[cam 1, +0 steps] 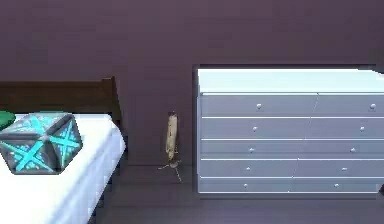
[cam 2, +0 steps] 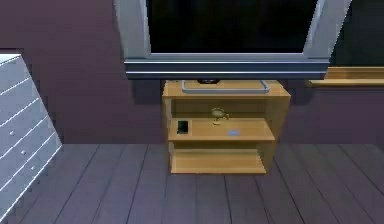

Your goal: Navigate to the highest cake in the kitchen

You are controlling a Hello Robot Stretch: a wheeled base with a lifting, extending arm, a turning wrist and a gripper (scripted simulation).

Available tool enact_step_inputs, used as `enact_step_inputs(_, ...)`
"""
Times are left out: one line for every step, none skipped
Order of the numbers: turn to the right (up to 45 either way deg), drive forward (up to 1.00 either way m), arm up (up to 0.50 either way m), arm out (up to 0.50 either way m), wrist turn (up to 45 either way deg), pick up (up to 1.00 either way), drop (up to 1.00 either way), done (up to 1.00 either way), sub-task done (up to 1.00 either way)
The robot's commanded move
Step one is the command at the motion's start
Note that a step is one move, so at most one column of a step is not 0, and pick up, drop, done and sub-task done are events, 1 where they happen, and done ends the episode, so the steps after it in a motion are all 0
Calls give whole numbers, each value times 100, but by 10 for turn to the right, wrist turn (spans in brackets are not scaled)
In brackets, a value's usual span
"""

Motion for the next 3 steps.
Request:
enact_step_inputs(450,0,0,0,0,0,0,0,0)
enact_step_inputs(450,0,0,0,0,0,0,0,0)
enact_step_inputs(450,0,0,0,0,0,0,0,0)
